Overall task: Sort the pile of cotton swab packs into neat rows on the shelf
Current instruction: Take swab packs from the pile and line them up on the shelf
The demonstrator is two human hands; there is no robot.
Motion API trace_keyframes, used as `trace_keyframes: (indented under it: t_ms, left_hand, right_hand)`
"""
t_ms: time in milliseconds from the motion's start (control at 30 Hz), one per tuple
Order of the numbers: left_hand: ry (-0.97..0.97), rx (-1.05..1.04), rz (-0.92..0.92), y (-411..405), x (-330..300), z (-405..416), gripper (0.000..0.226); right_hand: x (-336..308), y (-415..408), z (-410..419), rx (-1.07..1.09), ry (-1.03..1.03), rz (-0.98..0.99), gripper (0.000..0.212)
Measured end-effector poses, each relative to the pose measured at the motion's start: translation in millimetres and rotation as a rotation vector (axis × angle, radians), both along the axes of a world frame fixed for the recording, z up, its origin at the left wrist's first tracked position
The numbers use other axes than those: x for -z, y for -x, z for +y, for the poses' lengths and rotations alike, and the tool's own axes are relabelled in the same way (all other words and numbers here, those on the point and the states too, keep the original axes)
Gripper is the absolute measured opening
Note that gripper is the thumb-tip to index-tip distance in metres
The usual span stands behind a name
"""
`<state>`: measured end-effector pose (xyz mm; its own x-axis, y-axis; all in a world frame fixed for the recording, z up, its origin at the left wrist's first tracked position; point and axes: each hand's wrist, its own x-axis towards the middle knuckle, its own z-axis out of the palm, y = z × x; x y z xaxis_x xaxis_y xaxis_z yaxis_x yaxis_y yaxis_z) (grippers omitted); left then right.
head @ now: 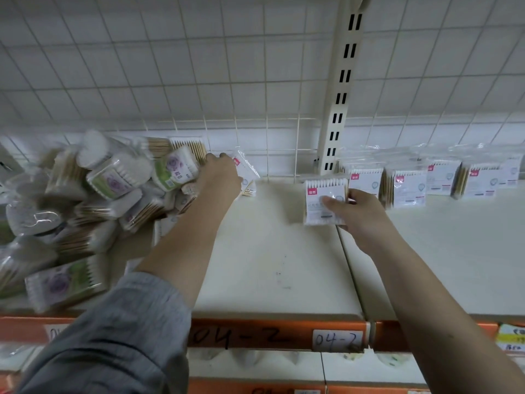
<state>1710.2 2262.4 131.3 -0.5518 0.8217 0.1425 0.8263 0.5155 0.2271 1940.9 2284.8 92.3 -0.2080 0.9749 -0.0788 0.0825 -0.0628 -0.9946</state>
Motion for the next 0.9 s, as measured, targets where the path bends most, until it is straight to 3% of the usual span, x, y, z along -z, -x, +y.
trace_keyframes:
  t_ms: [300,500,733,800,900]
  left_hand:
    - [-0.268,0.026,-0.324,-0.3,0.2,-21.8,0.036]
    - [-0.303,0.076,-0.470,-8.5,13.0,-38.7,0.034]
    - [-0.367,0.099,-0.515,-45.9,12.8,-41.8,0.032]
    - [-0.383,0.106,-0.534,-64.1,11.6,-39.9,0.029]
    - [-0.400,0.116,-0.534,-97.1,13.5,-35.0,0.027]
  right_hand:
    - [-3.6,-7.4,-21.6,0.087,0.005,0.054,0.005]
    - [-4.1,-30.5,-38.4,0.153,-0.040,0.041,0.008]
    - [0.3,-76.1,-35.3,0.228,-0.033,0.025,0.005]
    - [0.8,-93.6,-28.8,0.245,-0.036,0.022,0.013]
    - [-1.1,-124.1,-16.6,0.224,-0.057,0.007,0.001]
